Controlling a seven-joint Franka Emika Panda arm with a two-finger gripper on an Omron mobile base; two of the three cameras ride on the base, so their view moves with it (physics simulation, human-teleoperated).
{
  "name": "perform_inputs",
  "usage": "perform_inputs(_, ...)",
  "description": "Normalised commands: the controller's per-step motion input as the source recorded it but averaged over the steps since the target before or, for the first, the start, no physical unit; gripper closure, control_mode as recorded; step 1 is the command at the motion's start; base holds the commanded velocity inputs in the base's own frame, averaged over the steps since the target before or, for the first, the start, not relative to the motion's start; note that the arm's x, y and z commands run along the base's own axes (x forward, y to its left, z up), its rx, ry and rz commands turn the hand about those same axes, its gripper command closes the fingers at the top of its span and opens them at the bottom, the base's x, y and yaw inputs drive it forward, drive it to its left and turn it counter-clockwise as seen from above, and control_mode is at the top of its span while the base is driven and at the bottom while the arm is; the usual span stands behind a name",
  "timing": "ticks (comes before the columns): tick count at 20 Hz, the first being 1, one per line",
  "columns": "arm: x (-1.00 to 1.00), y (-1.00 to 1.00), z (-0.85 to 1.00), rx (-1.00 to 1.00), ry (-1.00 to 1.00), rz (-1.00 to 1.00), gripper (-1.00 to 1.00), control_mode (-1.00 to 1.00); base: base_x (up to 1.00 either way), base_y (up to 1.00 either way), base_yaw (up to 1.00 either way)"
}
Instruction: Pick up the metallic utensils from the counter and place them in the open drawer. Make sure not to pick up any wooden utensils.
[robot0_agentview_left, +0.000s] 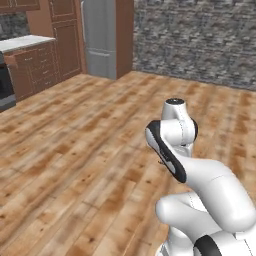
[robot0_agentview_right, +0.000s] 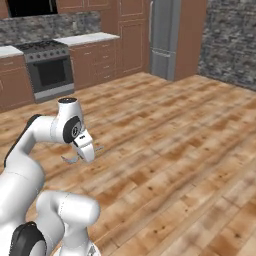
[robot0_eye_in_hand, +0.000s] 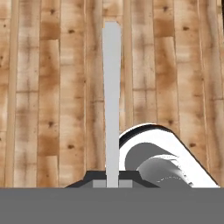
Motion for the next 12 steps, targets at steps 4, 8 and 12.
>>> perform_inputs(4,0.0,0.0,0.0,0.0,0.0,0.0,1.0,1.0,1.0,-0.23,0.38)
perform_inputs(8,0.0,0.0,0.0,0.0,0.0,0.0,1.0,1.0,1.0,-0.02,0.27)
perform_inputs(12,0.0,0.0,0.0,0.0,0.0,0.0,1.0,1.0,1.0,0.08,0.16)
